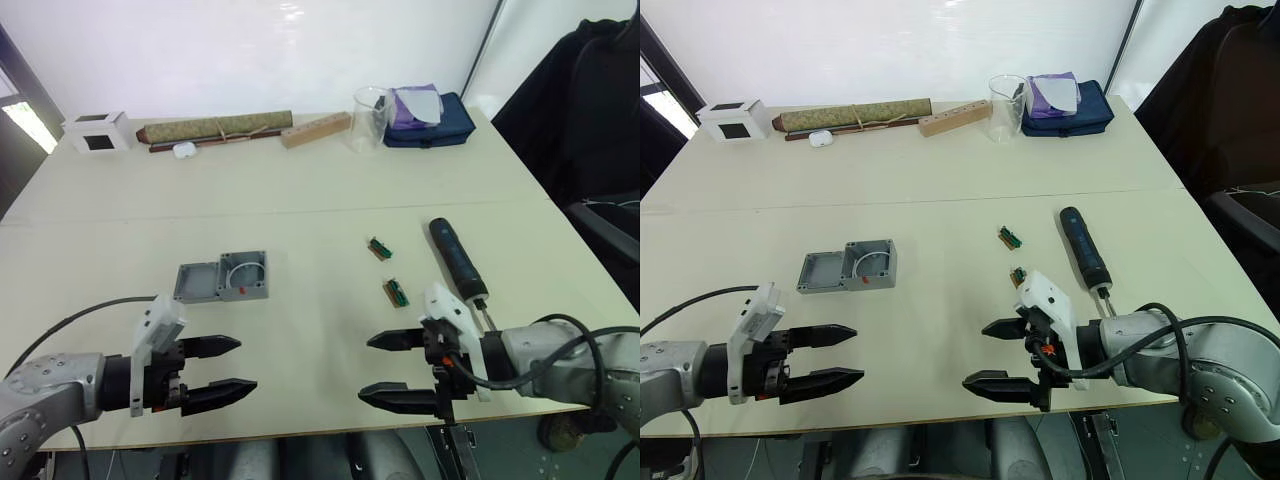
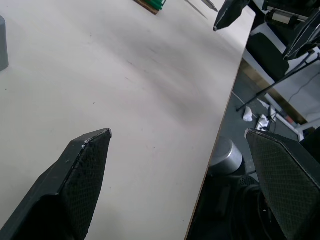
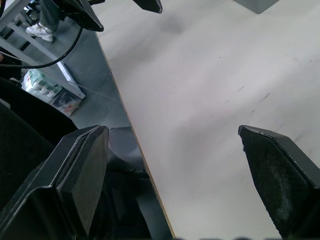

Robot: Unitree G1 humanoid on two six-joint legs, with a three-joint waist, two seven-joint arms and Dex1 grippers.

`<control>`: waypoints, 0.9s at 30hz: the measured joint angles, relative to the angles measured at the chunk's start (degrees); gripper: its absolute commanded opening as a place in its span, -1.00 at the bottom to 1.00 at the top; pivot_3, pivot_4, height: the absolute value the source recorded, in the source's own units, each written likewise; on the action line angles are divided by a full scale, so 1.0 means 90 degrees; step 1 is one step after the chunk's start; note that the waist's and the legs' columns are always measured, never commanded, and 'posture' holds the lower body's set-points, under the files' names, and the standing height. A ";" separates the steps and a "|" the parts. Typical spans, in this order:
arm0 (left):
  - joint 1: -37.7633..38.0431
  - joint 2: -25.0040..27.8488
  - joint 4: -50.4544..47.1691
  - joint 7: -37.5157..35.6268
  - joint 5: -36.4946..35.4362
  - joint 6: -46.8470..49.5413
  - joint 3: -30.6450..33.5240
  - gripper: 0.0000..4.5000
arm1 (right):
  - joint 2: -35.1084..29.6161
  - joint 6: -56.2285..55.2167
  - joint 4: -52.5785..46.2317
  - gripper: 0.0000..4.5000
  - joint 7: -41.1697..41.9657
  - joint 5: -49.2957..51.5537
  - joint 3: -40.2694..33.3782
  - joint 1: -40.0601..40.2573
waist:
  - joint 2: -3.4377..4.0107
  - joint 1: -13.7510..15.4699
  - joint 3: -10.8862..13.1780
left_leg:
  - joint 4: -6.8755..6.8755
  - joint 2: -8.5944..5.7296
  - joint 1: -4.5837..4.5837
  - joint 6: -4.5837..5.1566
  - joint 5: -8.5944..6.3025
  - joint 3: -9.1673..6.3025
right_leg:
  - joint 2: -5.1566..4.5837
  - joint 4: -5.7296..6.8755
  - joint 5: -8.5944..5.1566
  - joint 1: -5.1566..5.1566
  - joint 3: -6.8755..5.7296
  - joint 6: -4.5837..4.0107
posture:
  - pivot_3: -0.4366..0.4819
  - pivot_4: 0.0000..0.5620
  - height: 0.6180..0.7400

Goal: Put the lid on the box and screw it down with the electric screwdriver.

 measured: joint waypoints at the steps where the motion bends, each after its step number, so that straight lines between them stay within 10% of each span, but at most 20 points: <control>1: 0.0000 0.0000 0.0000 0.0000 0.0000 0.0003 0.0000 0.96 | 0.0004 0.0000 0.0000 1.00 -0.0003 -0.0001 0.0001 -0.0002 | 0.0000 0.0000 0.0000 | 0.0000 0.0000 0.0000 0.0000 0.0000 0.0000 | 0.0000 0.0000 0.0000 0.0000 0.0000 0.0000 | -0.05 -0.47 1.00; 27: -0.0908 0.0470 0.0299 0.1137 0.0267 0.0381 0.0741 0.96 | 0.0374 0.0133 0.0603 1.00 -0.1608 0.1561 0.0042 -0.1162 | -0.0012 -0.0007 0.0006 | 0.0000 0.0000 -0.0001 0.0000 0.0000 -0.0007 | 0.0006 0.0007 0.0002 -0.0001 -0.0001 0.0001 | -0.05 -0.47 1.00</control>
